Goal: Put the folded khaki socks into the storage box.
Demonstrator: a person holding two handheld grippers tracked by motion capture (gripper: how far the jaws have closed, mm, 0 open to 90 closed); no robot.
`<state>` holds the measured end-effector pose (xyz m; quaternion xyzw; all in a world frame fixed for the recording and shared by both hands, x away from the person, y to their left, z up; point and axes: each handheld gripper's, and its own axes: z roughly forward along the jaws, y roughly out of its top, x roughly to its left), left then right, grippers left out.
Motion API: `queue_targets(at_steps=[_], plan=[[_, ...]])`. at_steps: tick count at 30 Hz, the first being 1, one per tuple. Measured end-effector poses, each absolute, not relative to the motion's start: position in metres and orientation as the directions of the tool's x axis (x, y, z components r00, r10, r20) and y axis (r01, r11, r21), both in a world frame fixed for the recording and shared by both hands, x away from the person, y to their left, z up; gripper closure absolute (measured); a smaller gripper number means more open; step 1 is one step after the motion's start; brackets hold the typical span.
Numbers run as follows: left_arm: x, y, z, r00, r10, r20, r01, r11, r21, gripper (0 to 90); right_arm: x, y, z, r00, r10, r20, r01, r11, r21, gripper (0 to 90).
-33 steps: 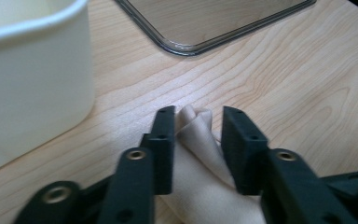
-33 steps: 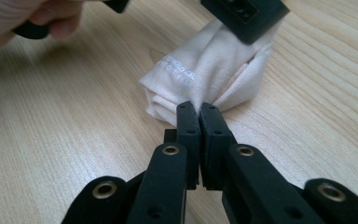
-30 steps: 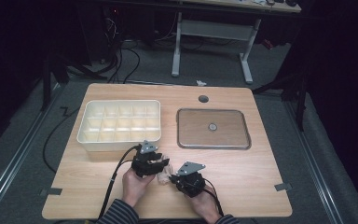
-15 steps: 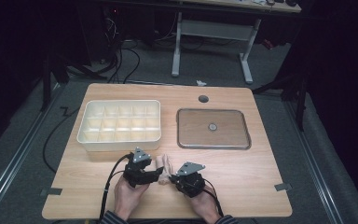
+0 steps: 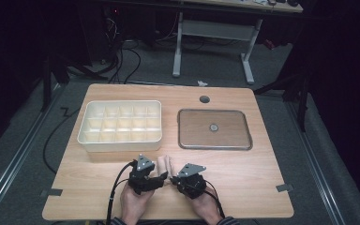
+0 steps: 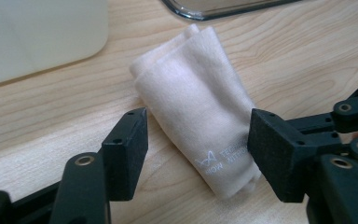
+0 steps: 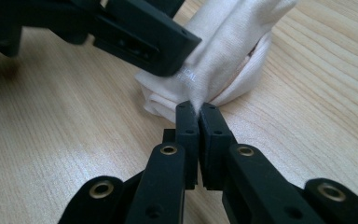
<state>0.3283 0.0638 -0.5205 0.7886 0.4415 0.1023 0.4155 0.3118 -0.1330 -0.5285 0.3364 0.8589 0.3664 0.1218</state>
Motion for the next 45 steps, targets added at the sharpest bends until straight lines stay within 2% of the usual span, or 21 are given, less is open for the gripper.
queue_targets(at_steps=[6, 12, 16, 19, 28, 45], plan=[[0.332, 0.062, -0.525, 0.588, 0.786, -0.193, 0.622, -0.286, 0.729, 38.9, 0.313, -0.133, -0.528, -0.742, 0.669, 0.038, 0.490, 0.504, 0.711, 87.4], [0.346, 0.063, -0.525, 0.587, 0.779, -0.219, 0.653, -0.297, 0.696, 38.8, 0.317, -0.130, -0.528, -0.733, 0.678, 0.046, 0.502, 0.494, 0.710, 87.3], [0.352, 0.063, -0.523, 0.596, 0.779, -0.195, 0.647, -0.323, 0.690, 38.8, 0.321, -0.130, -0.530, -0.727, 0.684, 0.058, 0.507, 0.478, 0.717, 87.2], [0.356, 0.066, -0.525, 0.597, 0.771, -0.223, 0.657, -0.310, 0.687, 38.8, 0.323, -0.129, -0.530, -0.721, 0.690, 0.060, 0.509, 0.469, 0.722, 86.4], [0.355, 0.072, -0.520, 0.586, 0.772, -0.245, 0.650, -0.268, 0.712, 38.3, 0.321, -0.137, -0.527, -0.699, 0.710, 0.087, 0.525, 0.427, 0.736, 68.4], [0.380, 0.067, -0.505, 0.571, 0.781, -0.252, 0.661, -0.256, 0.705, 38.9, 0.319, -0.197, -0.521, -0.590, 0.806, 0.054, 0.541, 0.345, 0.766, 59.1]])
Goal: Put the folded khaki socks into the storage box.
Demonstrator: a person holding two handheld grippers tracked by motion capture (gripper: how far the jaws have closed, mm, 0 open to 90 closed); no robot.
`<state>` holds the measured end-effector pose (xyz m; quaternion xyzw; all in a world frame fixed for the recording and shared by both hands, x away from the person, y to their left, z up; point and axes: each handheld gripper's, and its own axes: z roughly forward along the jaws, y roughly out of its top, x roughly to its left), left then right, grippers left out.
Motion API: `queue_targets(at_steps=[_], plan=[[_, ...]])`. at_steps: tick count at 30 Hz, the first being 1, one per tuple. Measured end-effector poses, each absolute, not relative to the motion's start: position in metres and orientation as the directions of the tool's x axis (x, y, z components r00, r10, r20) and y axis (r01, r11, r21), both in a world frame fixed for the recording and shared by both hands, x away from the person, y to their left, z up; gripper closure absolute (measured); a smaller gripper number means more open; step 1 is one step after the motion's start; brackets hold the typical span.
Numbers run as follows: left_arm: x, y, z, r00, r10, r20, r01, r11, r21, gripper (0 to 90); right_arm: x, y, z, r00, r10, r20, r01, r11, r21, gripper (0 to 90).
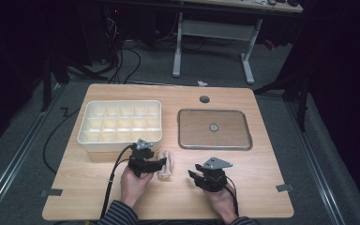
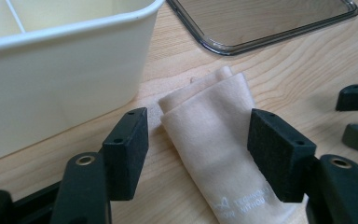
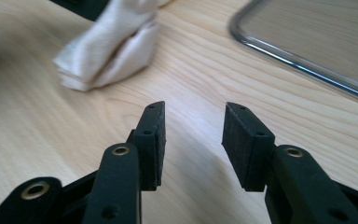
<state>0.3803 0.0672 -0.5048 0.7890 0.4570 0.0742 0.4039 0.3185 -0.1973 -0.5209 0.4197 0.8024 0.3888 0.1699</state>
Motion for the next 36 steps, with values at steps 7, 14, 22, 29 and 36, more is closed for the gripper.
queue_targets(at_steps=[7, 14, 22, 29, 36], plan=[[0.385, 0.060, -0.513, 0.584, 0.777, -0.234, 0.663, -0.291, 0.690, 43.5, 0.319, -0.227, -0.523, -0.518, 0.854, 0.039, 0.562, 0.306, 0.768, 55.7], [0.387, 0.058, -0.517, 0.593, 0.765, -0.252, 0.673, -0.299, 0.677, 45.1, 0.319, -0.253, -0.529, -0.443, 0.895, 0.047, 0.598, 0.256, 0.759, 54.0], [0.388, 0.057, -0.520, 0.610, 0.743, -0.276, 0.676, -0.308, 0.669, 48.1, 0.324, -0.275, -0.530, -0.373, 0.928, 0.015, 0.629, 0.241, 0.739, 50.0], [0.386, 0.056, -0.520, 0.632, 0.721, -0.283, 0.666, -0.319, 0.674, 61.0, 0.327, -0.280, -0.531, -0.343, 0.939, 0.001, 0.635, 0.231, 0.737, 45.2], [0.385, 0.059, -0.518, 0.657, 0.699, -0.280, 0.653, -0.342, 0.676, 69.2, 0.328, -0.277, -0.531, -0.336, 0.942, -0.020, 0.637, 0.243, 0.731, 41.9]])
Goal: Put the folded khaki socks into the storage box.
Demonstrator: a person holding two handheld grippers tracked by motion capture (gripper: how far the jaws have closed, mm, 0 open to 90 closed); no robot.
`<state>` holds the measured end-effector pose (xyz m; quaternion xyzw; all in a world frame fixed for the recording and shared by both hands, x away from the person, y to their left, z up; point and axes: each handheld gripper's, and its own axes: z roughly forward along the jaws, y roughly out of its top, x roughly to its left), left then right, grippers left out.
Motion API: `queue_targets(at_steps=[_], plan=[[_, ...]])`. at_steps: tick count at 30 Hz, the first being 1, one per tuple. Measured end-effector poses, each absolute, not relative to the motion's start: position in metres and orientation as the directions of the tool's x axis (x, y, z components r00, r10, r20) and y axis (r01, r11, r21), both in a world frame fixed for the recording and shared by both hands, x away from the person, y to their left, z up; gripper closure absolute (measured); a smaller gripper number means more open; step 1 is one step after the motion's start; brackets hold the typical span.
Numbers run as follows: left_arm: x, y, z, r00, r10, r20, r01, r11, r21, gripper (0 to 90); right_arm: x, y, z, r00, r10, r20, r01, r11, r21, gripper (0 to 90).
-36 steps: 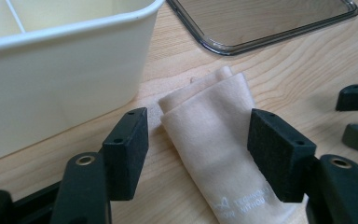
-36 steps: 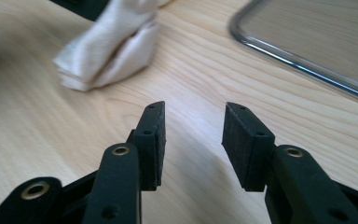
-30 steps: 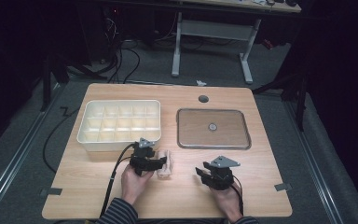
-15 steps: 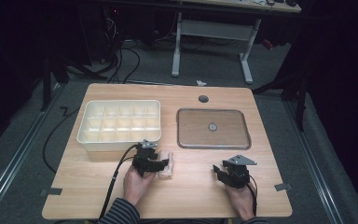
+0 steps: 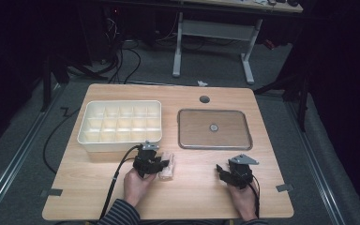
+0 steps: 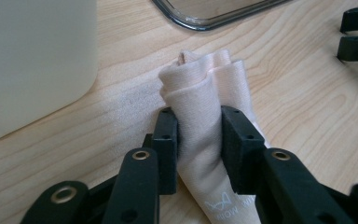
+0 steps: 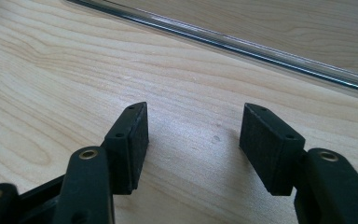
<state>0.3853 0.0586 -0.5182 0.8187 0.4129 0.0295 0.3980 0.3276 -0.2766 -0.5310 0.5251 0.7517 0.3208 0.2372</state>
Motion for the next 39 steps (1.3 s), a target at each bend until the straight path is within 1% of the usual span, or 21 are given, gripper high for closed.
queue_targets(at_steps=[4, 8, 13, 17, 19, 25, 29, 39], plan=[[0.384, 0.060, -0.516, 0.668, 0.694, -0.267, 0.644, -0.361, 0.675, 71.6, 0.327, -0.276, -0.531, -0.336, 0.942, -0.018, 0.639, 0.242, 0.731, 41.8], [0.378, 0.057, -0.514, 0.691, 0.689, -0.220, 0.608, -0.389, 0.693, 72.8, 0.327, -0.277, -0.531, -0.337, 0.941, -0.019, 0.637, 0.244, 0.731, 41.4], [0.376, 0.059, -0.512, 0.709, 0.673, -0.210, 0.591, -0.404, 0.698, 73.2, 0.328, -0.276, -0.531, -0.338, 0.941, -0.020, 0.638, 0.245, 0.730, 40.6], [0.374, 0.060, -0.510, 0.717, 0.665, -0.211, 0.583, -0.405, 0.705, 73.4, 0.327, -0.276, -0.531, -0.336, 0.942, -0.019, 0.639, 0.243, 0.730, 40.5], [0.373, 0.061, -0.508, 0.720, 0.655, -0.228, 0.588, -0.401, 0.702, 73.5, 0.328, -0.276, -0.531, -0.337, 0.941, -0.019, 0.638, 0.243, 0.730, 40.3], [0.367, 0.061, -0.503, 0.734, 0.645, -0.213, 0.579, -0.431, 0.692, 73.4, 0.328, -0.277, -0.531, -0.337, 0.941, -0.019, 0.639, 0.243, 0.730, 39.6], [0.366, 0.065, -0.499, 0.736, 0.641, -0.218, 0.578, -0.428, 0.695, 73.4, 0.328, -0.277, -0.531, -0.337, 0.941, -0.019, 0.639, 0.243, 0.729, 39.5], [0.365, 0.073, -0.493, 0.734, 0.626, -0.262, 0.591, -0.399, 0.701, 73.4, 0.328, -0.277, -0.531, -0.338, 0.941, -0.018, 0.639, 0.244, 0.729, 39.3]])
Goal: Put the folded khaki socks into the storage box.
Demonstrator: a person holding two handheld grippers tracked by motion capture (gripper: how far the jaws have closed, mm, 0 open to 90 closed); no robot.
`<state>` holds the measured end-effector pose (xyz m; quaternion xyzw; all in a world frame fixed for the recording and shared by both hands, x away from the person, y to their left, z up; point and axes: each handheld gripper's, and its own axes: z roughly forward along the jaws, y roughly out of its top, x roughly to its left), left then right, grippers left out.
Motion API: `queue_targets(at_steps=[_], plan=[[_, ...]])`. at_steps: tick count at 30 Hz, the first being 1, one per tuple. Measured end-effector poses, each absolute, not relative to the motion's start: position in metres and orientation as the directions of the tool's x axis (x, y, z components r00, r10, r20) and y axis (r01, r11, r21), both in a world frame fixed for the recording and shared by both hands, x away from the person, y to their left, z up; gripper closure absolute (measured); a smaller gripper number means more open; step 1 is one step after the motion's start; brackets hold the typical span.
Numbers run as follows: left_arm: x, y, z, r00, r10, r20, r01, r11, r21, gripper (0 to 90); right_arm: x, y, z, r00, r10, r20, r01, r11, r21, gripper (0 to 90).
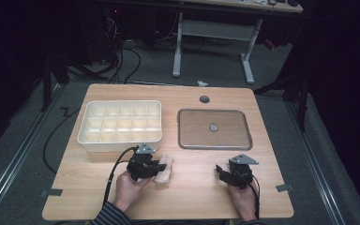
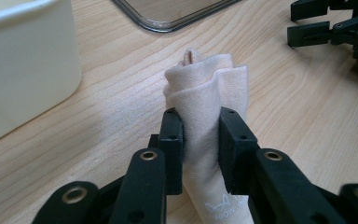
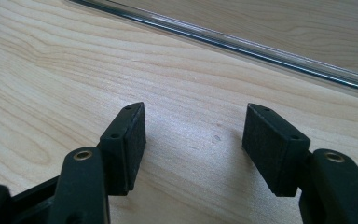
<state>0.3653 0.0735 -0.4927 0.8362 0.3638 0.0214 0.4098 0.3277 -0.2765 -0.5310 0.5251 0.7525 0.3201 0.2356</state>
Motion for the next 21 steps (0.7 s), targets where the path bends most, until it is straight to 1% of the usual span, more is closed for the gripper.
queue_targets(at_steps=[4, 14, 21], plan=[[0.365, 0.079, -0.489, 0.729, 0.622, -0.286, 0.600, -0.379, 0.705, 73.5, 0.328, -0.276, -0.531, -0.337, 0.941, -0.018, 0.640, 0.243, 0.729, 39.2], [0.364, 0.091, -0.477, 0.721, 0.635, -0.278, 0.597, -0.364, 0.715, 73.4, 0.328, -0.277, -0.531, -0.339, 0.940, -0.018, 0.639, 0.245, 0.729, 38.9], [0.364, 0.098, -0.473, 0.716, 0.635, -0.290, 0.607, -0.360, 0.709, 73.4, 0.328, -0.276, -0.531, -0.341, 0.940, -0.018, 0.639, 0.246, 0.729, 38.4]])
